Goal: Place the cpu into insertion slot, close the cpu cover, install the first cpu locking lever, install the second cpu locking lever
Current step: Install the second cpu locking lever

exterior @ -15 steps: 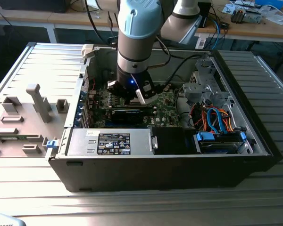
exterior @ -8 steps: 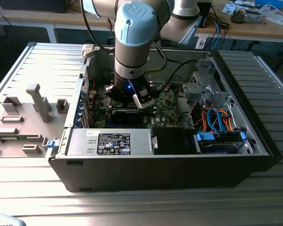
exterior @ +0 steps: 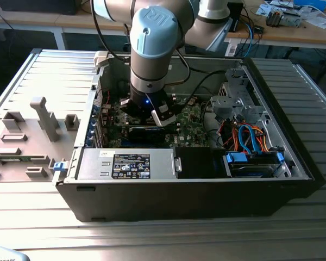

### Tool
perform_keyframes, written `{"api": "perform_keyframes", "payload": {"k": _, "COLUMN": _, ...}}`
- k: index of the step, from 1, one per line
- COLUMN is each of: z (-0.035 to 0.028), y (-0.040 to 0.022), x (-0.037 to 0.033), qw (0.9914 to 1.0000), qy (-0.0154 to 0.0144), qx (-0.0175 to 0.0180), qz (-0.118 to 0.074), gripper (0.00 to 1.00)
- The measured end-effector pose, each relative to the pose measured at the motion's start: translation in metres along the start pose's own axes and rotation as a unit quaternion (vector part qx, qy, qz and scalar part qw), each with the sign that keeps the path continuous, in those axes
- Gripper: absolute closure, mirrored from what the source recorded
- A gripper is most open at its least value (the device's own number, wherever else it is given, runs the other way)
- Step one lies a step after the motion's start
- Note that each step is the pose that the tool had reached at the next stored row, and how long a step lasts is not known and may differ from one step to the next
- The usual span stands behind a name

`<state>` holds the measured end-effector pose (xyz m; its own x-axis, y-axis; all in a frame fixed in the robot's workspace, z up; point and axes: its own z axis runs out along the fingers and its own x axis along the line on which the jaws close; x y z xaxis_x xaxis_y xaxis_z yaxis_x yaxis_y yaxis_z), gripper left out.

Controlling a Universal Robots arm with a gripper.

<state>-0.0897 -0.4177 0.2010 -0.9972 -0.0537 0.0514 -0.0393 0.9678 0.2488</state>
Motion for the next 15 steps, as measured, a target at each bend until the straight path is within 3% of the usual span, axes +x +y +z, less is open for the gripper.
{"api": "perform_keyframes", "payload": {"k": 7, "z": 0.0035, "y": 0.0081, "x": -0.0004, "qw": 0.99999, "qy": 0.0008, "qx": -0.0018, "qz": -0.004, "gripper": 0.89}}
{"api": "perform_keyframes", "payload": {"k": 9, "z": 0.0037, "y": 0.0083, "x": -0.0004, "qw": 0.99998, "qy": 0.0008, "qx": -0.0047, "qz": -0.004, "gripper": 0.89}}
{"api": "perform_keyframes", "payload": {"k": 12, "z": 0.0040, "y": 0.0081, "x": -0.0004, "qw": 0.99988, "qy": 0.0007, "qx": -0.0140, "qz": -0.006, "gripper": 0.89}}
{"api": "perform_keyframes", "payload": {"k": 15, "z": 0.0036, "y": 0.0064, "x": -0.0003, "qw": 0.99984, "qy": 0.0009, "qx": -0.0164, "qz": -0.007, "gripper": 0.89}}
